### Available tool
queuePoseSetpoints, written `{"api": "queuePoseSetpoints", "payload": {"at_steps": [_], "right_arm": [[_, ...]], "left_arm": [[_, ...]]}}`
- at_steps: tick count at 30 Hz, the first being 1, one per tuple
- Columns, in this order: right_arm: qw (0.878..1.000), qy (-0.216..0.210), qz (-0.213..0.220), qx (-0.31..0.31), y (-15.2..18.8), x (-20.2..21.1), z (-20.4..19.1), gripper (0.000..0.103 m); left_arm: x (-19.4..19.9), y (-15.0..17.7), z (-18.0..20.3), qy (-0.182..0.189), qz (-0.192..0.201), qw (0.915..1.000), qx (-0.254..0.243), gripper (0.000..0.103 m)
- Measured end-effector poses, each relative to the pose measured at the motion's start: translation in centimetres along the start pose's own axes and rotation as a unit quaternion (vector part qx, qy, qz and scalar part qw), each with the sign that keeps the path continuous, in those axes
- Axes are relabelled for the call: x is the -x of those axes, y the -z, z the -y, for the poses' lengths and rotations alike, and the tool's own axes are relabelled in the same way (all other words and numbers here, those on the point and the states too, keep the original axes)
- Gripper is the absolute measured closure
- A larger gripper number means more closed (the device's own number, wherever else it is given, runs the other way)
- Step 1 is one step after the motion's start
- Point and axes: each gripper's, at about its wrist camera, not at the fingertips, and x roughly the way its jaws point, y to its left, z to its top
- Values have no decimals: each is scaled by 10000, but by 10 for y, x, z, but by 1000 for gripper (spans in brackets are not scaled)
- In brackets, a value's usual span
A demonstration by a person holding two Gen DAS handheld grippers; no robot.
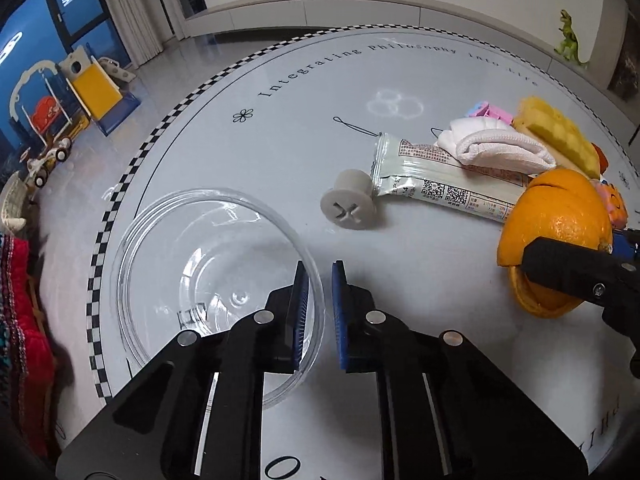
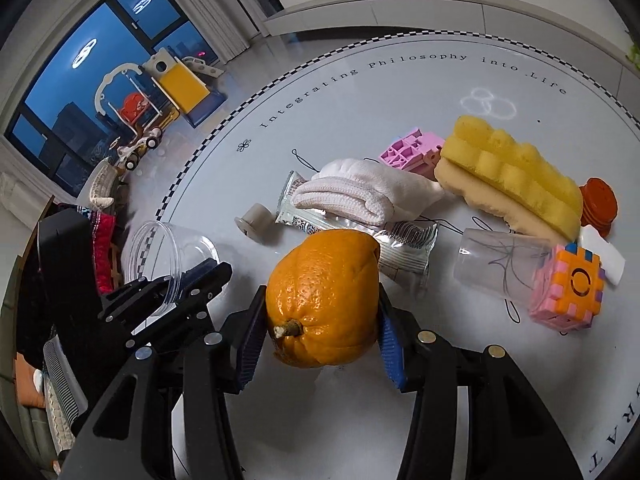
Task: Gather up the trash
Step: 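Grasp the orange with the right tool while the left tool grasps the clear plastic jar, then carry the orange and jar over the black trash bag and open both tools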
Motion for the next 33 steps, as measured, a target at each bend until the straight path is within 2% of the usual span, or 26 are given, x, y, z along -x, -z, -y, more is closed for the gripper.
{"api": "queuePoseSetpoints", "payload": {"at_steps": [4,10,12,16,21,33], "right_arm": [[10000,-28,-17,29,9,4,-5,51],[9999,-55,-32,102,25,13,-16,51],[9999,-54,-22,99,32,18,-20,51],[9999,-43,11,109,46,28,-25,51],[9999,-26,49,162,61,39,-32,51],[9981,-187,122,566,98,61,-82,51]], "left_arm": [[14,12,-9,33,47,9995,312,91],[44,34,-12,126,285,9984,477,92],[49,39,-10,177,329,9979,529,95],[57,53,-13,486,378,9950,792,95],[71,70,-8,462,442,9948,796,95],[129,126,-37,201,756,9909,1096,96]]}}
